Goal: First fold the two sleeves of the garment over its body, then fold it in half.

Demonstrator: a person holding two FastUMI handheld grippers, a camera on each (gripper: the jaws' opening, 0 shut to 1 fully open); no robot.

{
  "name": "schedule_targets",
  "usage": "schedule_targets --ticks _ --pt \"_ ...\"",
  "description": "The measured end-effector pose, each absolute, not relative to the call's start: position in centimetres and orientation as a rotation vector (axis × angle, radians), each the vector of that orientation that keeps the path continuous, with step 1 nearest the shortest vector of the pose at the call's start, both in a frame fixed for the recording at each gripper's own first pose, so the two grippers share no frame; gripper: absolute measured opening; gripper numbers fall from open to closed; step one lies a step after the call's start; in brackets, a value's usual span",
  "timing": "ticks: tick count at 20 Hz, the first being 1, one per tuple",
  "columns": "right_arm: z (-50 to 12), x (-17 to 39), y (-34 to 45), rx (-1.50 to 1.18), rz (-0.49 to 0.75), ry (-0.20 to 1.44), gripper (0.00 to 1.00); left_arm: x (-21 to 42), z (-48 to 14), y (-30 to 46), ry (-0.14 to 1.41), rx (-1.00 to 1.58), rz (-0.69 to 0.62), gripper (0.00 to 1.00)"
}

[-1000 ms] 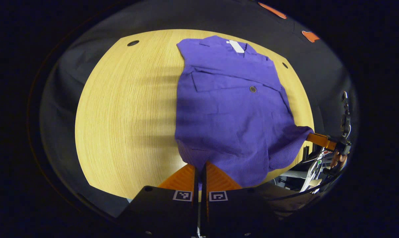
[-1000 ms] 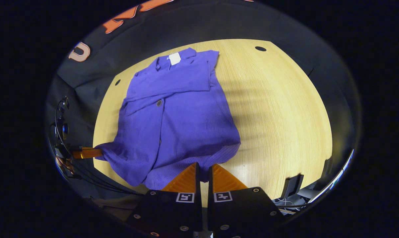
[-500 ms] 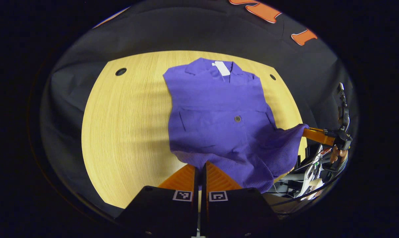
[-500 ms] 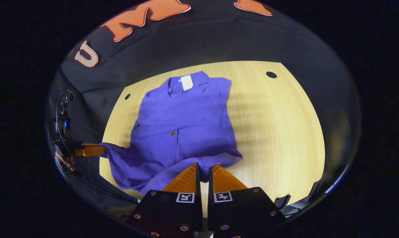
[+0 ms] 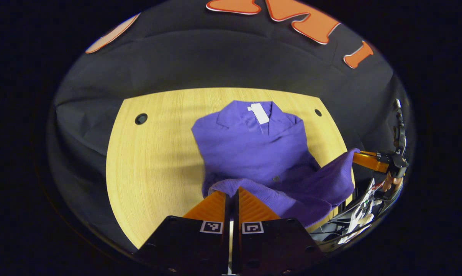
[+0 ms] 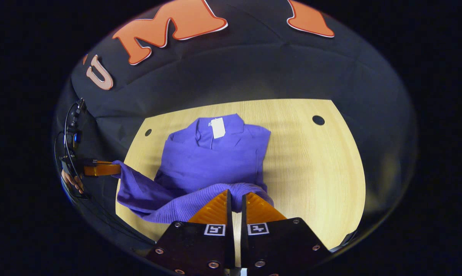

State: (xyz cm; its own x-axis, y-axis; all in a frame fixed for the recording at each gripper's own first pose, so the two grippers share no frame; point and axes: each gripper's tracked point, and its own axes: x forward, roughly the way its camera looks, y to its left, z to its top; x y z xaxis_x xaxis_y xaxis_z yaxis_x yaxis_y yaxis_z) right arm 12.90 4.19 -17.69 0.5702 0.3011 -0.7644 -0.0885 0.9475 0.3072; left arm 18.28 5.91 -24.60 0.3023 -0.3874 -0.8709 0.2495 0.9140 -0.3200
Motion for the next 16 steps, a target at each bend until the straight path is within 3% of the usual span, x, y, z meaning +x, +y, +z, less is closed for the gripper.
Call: schedule_targets --ticks 11,16 --pt "-17.5 24.1 3.2 0.262 0.181 0.901 0.06 31.6 -26.5 6.5 1.123 -0.012 -0.3 0.04" --pt "-18.3 29.4 3.2 0.317 0.141 0.866 0.06 37.4 -27.4 6.7 0.987 0.054 -0.219 0.04"
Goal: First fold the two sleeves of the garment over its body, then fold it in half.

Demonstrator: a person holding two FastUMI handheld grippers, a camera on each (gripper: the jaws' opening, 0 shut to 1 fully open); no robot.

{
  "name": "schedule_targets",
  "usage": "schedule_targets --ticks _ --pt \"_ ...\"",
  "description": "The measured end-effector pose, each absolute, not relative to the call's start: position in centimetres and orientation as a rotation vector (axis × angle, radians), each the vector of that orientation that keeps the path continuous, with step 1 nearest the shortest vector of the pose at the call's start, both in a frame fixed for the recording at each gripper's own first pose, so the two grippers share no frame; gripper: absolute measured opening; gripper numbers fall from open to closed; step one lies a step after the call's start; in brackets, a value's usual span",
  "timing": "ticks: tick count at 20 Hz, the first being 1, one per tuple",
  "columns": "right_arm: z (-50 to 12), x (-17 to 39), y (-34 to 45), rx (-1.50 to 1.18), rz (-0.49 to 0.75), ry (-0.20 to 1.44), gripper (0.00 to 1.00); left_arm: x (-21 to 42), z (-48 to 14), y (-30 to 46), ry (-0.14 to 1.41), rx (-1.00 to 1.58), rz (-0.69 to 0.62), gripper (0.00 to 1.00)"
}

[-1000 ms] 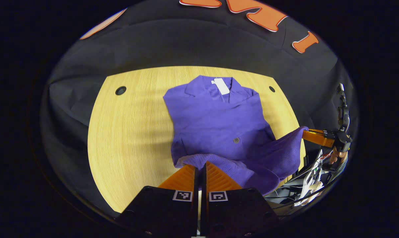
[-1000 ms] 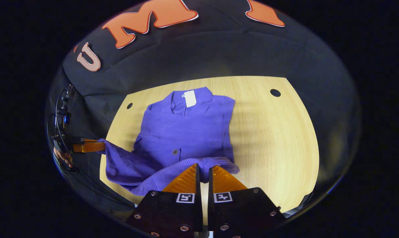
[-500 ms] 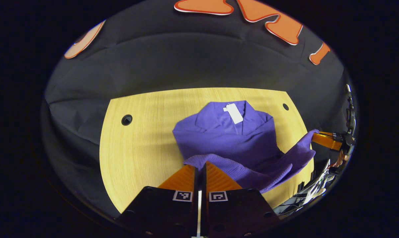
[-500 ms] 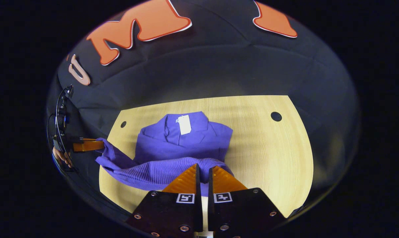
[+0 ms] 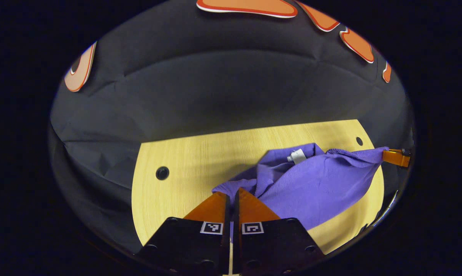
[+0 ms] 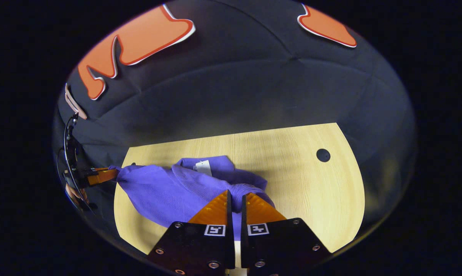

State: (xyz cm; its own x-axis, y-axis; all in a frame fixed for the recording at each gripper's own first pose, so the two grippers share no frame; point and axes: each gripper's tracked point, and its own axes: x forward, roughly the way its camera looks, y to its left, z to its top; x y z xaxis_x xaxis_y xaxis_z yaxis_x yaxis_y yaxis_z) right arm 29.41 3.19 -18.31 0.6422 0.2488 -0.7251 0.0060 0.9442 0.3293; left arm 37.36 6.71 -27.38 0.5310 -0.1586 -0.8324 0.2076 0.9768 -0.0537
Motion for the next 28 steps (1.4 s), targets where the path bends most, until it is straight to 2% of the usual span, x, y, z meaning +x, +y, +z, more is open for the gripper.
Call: schedule_targets --ticks 3,8,9,10,11,12,13,14,15,19,21,22,25,28 --pt "-18.3 31.8 3.8 0.387 0.132 0.811 0.1 39.3 -26.8 5.8 0.889 0.05 -0.205 0.06" --pt "-18.0 32.8 4.2 0.382 0.132 0.745 0.21 41.9 -24.4 5.9 0.737 0.049 -0.151 0.18" --pt "-17.7 33.0 4.3 0.374 0.127 0.726 0.4 42.2 -24.3 6.3 0.699 0.057 -0.129 0.2" --pt "-17.1 33.2 3.8 0.367 0.119 0.699 0.34 42.4 -23.6 6.8 0.668 0.06 -0.116 0.36" --pt "-16.6 33.3 3.4 0.364 0.113 0.677 0.44 42.1 -22.7 7.1 0.647 0.055 -0.11 0.33" --pt "-16.4 33.3 3.1 0.363 0.109 0.665 0.48 41.9 -22.2 7.1 0.634 0.042 -0.109 0.39" --pt "-16.2 33.0 2.9 0.358 0.106 0.657 0.44 41.4 -21.3 7.5 0.612 0.026 -0.1 0.41" --pt "-16.0 32.9 2.5 0.346 0.103 0.651 0.57 41.0 -20.7 8.1 0.596 0.016 -0.085 0.46" --pt "-15.8 32.8 2.2 0.327 0.098 0.639 0.63 40.6 -20.3 9.0 0.582 0.011 -0.065 0.54" --pt "-13.3 31.2 0.6 0.253 0.059 0.552 0.8 38.5 -18.0 11.3 0.514 0.019 -0.014 0.66" --pt "-11.5 29.8 -0.3 0.229 0.041 0.5 0.87 37.0 -16.2 12.2 0.46 0.023 0.004 0.79" --pt "-10.6 29.1 -0.7 0.213 0.033 0.474 0.88 36.3 -15.2 12.1 0.436 0.018 0.008 0.85" --pt "-7.4 26.6 -1.5 0.163 0.005 0.386 0.94 33.9 -11.9 12.3 0.355 -0.003 0.019 0.87" --pt "-3.6 24.0 -2.5 0.127 -0.028 0.277 0.95 31.4 -8.0 12.2 0.258 -0.003 0.017 0.9"
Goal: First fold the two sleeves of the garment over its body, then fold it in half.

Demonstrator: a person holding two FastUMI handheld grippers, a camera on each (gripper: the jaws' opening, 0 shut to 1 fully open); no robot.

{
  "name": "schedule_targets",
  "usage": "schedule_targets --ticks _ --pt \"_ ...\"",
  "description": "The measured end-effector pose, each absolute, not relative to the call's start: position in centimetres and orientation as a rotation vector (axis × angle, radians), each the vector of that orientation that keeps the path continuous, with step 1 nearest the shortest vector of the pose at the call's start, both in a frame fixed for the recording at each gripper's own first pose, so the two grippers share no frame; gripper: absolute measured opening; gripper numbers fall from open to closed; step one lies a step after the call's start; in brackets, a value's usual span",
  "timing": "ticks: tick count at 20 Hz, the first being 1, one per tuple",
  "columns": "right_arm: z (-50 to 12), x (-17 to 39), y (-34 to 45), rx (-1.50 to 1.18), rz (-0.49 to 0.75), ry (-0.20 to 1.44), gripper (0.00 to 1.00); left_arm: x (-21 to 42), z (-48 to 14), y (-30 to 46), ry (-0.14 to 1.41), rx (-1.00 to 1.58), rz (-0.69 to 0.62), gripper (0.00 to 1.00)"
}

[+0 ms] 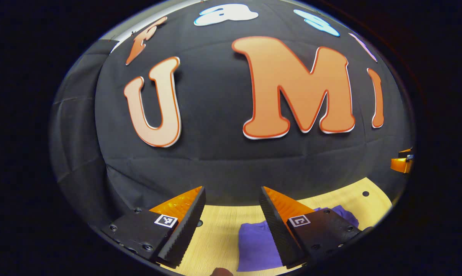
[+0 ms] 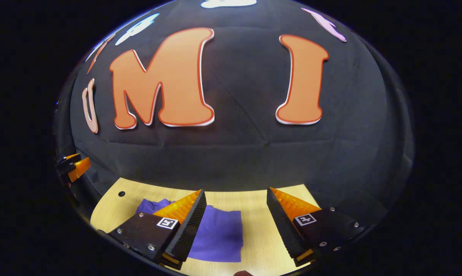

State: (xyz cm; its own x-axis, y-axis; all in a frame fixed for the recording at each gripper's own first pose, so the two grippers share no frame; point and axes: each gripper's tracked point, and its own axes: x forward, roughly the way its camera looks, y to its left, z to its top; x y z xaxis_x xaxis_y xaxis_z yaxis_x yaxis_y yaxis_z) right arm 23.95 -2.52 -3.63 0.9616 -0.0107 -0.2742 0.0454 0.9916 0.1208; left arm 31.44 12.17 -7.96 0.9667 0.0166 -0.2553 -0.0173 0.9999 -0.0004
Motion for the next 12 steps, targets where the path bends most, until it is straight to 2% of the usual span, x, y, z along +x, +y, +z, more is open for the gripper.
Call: schedule_targets --ticks 6,12 --pt "3.1 17.7 -3.4 0.088 -0.045 0.099 0.94 25.8 -2.8 10.5 0.163 -0.03 -0.026 0.91" --pt "5.8 11.5 -2.8 0.084 -0.057 -0.038 0.94 20.1 -0.5 9.0 0.069 -0.061 -0.026 0.94"
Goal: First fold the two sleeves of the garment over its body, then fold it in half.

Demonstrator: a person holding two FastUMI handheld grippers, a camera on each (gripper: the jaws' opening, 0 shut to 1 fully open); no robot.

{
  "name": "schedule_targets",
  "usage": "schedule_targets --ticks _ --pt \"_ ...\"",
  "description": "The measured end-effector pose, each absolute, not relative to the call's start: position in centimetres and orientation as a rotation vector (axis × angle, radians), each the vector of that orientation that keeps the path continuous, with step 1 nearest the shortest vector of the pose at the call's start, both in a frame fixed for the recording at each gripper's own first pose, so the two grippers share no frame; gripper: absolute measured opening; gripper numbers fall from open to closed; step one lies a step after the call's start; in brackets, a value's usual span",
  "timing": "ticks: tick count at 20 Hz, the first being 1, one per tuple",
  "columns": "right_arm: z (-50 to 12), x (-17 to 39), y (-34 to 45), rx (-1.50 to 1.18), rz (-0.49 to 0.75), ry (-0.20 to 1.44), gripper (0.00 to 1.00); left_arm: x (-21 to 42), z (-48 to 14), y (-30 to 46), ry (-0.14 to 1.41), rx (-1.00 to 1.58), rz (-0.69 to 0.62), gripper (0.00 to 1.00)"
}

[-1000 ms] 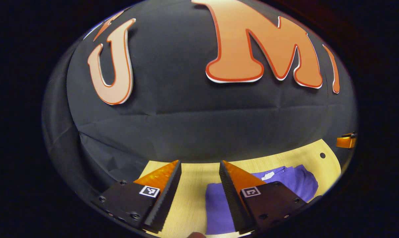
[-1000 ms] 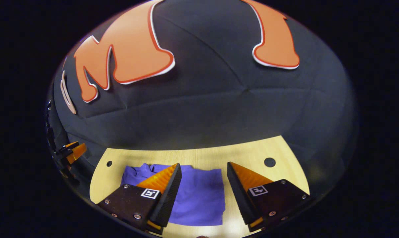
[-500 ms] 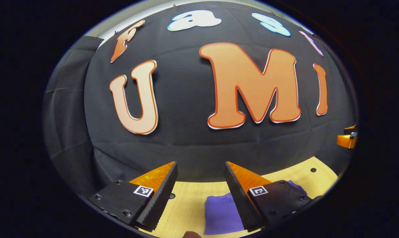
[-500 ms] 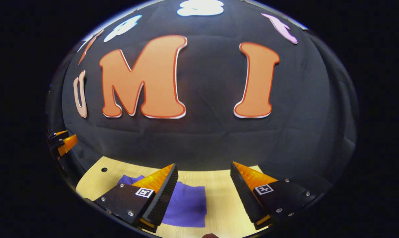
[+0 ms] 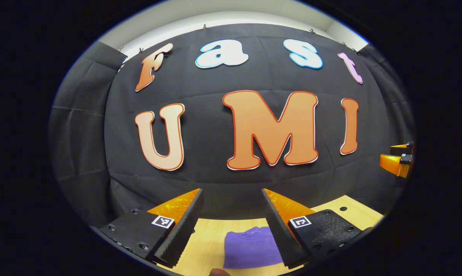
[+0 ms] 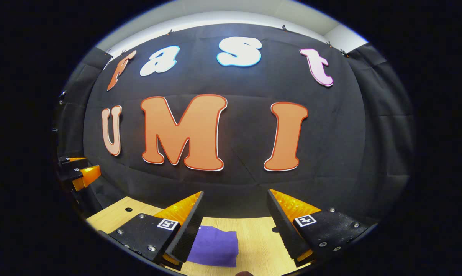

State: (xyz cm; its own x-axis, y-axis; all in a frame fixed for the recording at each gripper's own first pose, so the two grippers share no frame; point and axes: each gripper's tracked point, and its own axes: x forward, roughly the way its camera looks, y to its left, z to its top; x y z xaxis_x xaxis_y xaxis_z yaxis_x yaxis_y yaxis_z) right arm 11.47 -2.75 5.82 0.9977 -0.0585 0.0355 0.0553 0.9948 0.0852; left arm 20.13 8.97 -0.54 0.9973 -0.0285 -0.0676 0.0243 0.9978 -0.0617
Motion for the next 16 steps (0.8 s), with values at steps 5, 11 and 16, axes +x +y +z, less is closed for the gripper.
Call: schedule_targets --ticks 5,11,16 --pt "5.7 8.4 0.1 0.041 -0.023 -0.095 0.94 16.3 -1.9 7.1 0.05 -0.099 -0.034 0.94" --pt "3.7 6.4 2.4 0.045 0.021 -0.097 0.94 14.1 -4.3 6.0 0.052 -0.109 -0.041 0.93" --pt "1.3 6.0 3.1 0.092 0.034 -0.057 0.94 12.9 -5.8 5.2 0.054 -0.108 -0.054 0.93"
